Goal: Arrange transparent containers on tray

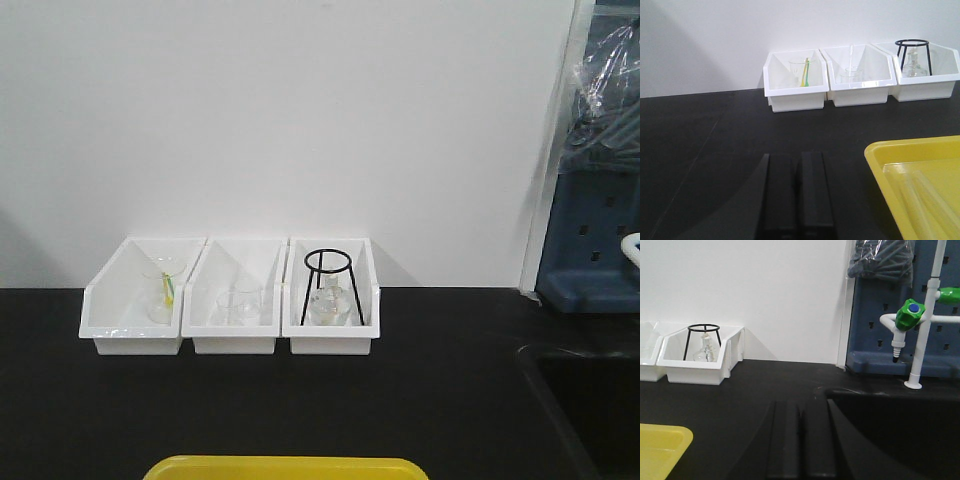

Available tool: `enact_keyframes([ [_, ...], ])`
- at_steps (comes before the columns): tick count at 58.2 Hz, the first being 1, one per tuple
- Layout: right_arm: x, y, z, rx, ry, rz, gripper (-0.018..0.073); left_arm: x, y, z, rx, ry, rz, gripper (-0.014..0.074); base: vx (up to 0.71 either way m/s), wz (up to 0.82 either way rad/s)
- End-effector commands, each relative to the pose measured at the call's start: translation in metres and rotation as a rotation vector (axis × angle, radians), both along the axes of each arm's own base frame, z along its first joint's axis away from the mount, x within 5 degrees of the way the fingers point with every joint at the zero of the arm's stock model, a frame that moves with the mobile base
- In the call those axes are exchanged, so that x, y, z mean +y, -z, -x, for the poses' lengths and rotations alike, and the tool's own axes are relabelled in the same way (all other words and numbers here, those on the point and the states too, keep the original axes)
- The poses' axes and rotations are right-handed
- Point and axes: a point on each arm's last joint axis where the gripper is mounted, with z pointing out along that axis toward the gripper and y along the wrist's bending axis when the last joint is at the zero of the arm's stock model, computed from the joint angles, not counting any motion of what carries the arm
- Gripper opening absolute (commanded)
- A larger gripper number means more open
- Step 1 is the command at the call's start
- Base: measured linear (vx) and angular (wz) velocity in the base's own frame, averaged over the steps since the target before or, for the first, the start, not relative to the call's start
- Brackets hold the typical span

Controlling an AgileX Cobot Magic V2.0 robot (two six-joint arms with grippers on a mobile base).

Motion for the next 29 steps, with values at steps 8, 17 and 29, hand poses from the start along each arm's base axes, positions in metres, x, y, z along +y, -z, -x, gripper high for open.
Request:
enact_keyframes([
  [8, -0.0002, 0.0013, 0.0021, -0.04, 0.007, 0.056, -0.0013, -0.0003, 0.0036, 0.0, -0.07, 0.005, 0.01, -0.0008, 0.0, 0.0],
  [17, -0.0003, 0.0029, 0.0018, -0.021, 0.006, 0.014, -0.0013, -0.0003, 0.0036, 0.0, -0.07, 0.005, 0.01, -0.0008, 0.0, 0.0],
  [29, -0.0004, 0.0032, 0.0018, -0.018, 0.006, 0.014, -0.0013, -0.0003, 0.0036, 0.0, -0.07, 0.005, 0.01, -0.0008, 0.0, 0.0],
])
